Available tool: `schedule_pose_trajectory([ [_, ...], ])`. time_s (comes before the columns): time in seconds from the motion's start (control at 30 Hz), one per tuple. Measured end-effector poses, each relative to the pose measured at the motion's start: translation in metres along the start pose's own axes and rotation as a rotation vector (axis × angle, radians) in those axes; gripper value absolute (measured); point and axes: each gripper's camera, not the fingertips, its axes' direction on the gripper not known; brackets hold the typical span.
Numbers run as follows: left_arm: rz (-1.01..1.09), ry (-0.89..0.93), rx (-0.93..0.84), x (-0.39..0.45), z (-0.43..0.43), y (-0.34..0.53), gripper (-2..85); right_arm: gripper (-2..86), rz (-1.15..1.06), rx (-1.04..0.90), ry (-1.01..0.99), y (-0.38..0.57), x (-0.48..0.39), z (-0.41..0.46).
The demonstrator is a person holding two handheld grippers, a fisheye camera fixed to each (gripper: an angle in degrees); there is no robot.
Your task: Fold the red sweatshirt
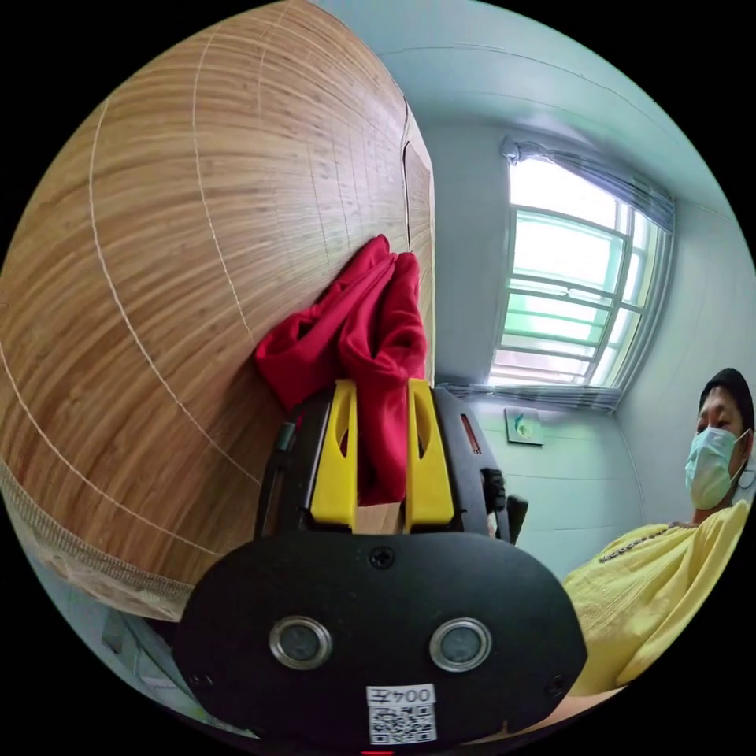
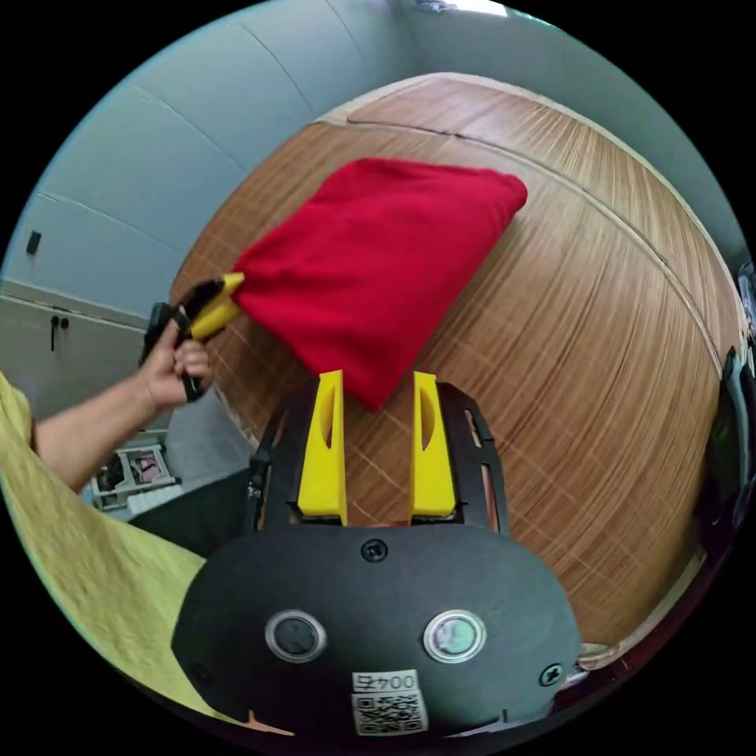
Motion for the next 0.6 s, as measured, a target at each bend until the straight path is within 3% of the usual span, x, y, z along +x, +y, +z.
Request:
schedule_pose_trajectory([
  [0.4, 0.046, -0.198, -0.014, 0.023, 0.040, 0.017, 6.2, 11.9, 0.011, 0.031, 0.075, 0.003, -0.050, 0.082],
  [0.6, 0.085, -0.329, 0.003, 0.044, 0.057, 0.039, 4.8, 4.7, -0.107, 0.083, 0.199, -0.006, -0.075, 0.060],
])
